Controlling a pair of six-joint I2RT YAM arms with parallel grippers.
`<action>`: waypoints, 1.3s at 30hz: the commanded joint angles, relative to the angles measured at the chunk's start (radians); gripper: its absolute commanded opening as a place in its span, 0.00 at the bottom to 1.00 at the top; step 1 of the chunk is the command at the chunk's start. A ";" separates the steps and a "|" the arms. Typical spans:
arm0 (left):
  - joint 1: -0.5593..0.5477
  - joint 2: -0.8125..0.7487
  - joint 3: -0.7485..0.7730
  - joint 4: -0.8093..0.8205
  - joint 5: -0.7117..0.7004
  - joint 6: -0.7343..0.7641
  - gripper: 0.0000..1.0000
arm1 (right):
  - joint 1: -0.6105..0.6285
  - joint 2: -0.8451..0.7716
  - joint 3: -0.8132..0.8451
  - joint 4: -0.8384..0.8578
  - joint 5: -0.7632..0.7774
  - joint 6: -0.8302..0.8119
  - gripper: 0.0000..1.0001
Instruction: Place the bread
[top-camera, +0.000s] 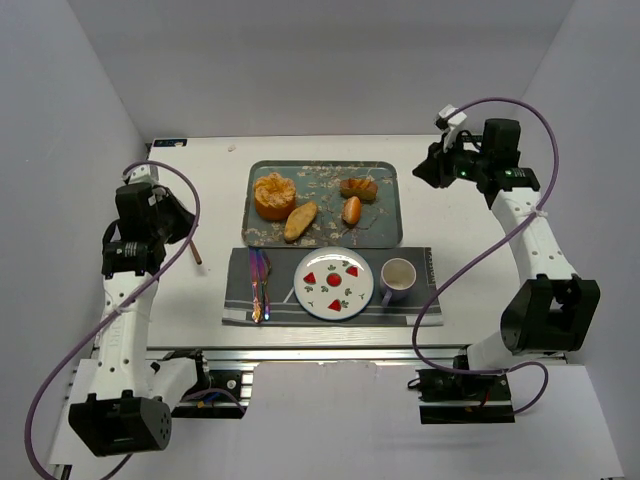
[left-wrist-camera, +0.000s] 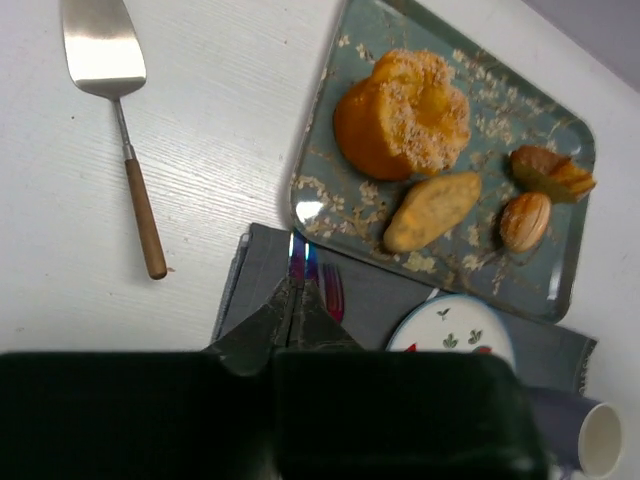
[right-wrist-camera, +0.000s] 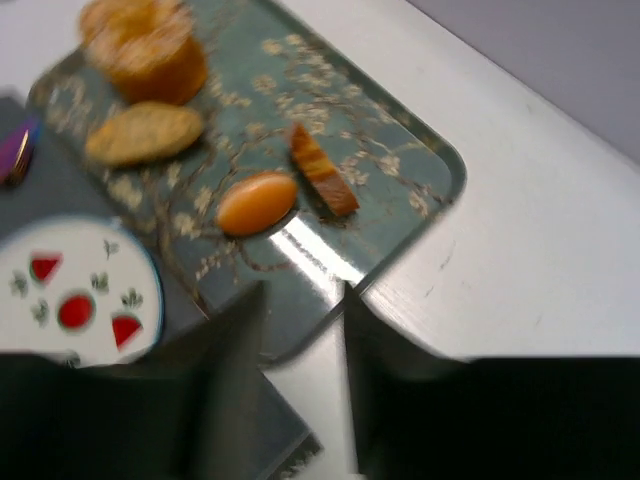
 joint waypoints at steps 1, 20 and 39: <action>0.006 -0.021 -0.060 0.023 0.028 -0.034 0.02 | 0.038 -0.046 -0.013 -0.085 -0.332 -0.255 0.25; 0.240 0.321 -0.200 0.254 0.154 -0.109 0.72 | 0.252 0.026 -0.062 -0.059 -0.214 -0.086 0.85; 0.244 0.543 -0.356 0.646 0.157 -0.165 0.66 | 0.238 0.019 -0.108 -0.065 -0.177 -0.101 0.87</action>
